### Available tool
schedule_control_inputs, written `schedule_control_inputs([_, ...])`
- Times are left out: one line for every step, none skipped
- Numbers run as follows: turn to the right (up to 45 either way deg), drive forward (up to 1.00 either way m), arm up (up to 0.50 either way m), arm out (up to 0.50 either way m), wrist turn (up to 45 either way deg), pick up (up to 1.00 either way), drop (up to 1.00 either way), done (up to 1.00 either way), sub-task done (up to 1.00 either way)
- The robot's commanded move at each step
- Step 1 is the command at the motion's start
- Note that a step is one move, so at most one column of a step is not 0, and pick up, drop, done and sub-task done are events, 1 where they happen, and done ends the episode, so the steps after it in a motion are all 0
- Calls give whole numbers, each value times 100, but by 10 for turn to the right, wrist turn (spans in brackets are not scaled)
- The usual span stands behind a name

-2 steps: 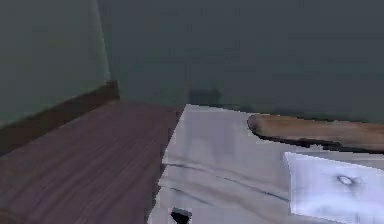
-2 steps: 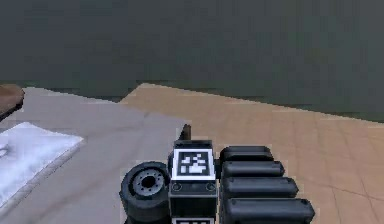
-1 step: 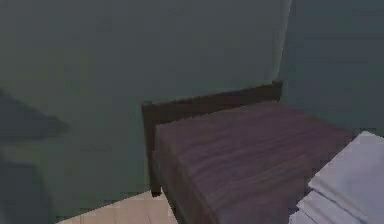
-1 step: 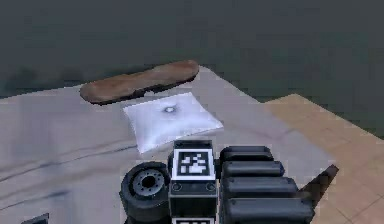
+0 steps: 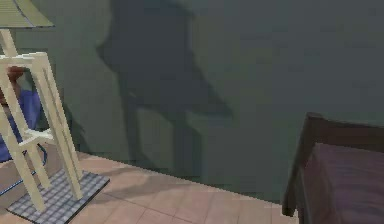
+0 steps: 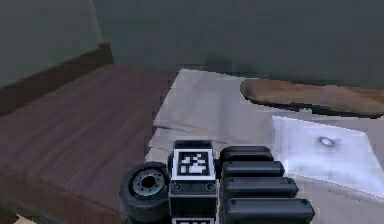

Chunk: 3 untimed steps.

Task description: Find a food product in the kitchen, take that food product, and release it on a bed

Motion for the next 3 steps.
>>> schedule_control_inputs([-210,0,0,0,0,0,0,0,0])
schedule_control_inputs([450,0,0,0,0,0,0,0,0])
schedule_control_inputs([450,0,0,0,0,0,0,0,0])
